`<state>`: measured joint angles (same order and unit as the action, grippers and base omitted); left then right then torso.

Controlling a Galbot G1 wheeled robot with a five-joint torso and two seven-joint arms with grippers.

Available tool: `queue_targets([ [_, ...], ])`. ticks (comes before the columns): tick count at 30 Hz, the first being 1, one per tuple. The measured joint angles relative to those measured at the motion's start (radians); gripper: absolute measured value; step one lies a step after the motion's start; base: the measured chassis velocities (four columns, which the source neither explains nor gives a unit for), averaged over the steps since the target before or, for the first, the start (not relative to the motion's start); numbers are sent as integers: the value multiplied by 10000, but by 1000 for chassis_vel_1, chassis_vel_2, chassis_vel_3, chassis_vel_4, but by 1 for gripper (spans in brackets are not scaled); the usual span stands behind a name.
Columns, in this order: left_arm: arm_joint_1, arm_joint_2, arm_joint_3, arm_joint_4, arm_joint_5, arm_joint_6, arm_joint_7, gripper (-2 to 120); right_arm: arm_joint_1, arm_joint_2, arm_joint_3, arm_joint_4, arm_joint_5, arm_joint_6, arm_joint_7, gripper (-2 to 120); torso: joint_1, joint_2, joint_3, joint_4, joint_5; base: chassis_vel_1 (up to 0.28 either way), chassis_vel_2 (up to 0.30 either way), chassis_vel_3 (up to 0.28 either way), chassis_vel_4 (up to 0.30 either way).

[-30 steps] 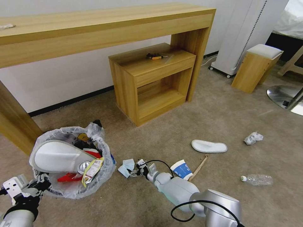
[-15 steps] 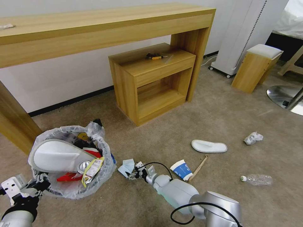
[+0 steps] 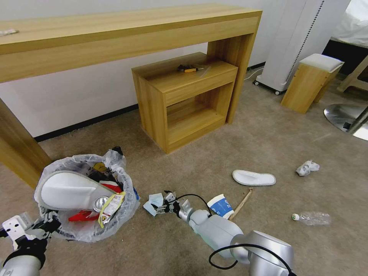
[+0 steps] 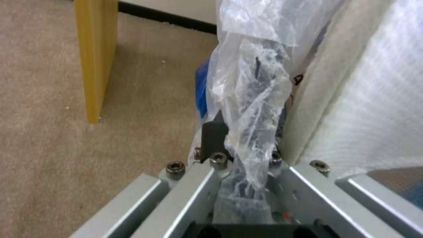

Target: Pick up the trash bin and place the garbage on the floor into it.

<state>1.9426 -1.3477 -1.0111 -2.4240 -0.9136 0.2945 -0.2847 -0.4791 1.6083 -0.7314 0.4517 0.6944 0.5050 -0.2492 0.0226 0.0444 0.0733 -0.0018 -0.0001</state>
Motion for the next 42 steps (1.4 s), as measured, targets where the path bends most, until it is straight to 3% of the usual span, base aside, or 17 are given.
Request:
queue_targets([
  [4,-94,121,34,198,-1,-1,1,0,26,-240,-46,666,87,471,249,100,0,0,0,7,5,0,0,0,0],
  [6,-192,236,84,408,3,-2,1,0,84,-813,-17,1288,157,830,590,100,0,0,0,-2,-3,0,0,0,0],
  [14,-447,496,159,825,-44,-2,6,0,-1,-2385,127,3417,353,729,1159,100,1,0,0,-2,2,0,0,0,0],
  [18,-525,533,189,982,-53,-2,6,0,-116,-2810,198,4048,446,662,1237,100,1,0,0,-2,2,0,0,0,0],
  [42,-617,360,268,1248,95,-12,63,0,-192,-2849,245,4402,476,575,1388,100,0,0,0,0,1,0,0,0,0],
])
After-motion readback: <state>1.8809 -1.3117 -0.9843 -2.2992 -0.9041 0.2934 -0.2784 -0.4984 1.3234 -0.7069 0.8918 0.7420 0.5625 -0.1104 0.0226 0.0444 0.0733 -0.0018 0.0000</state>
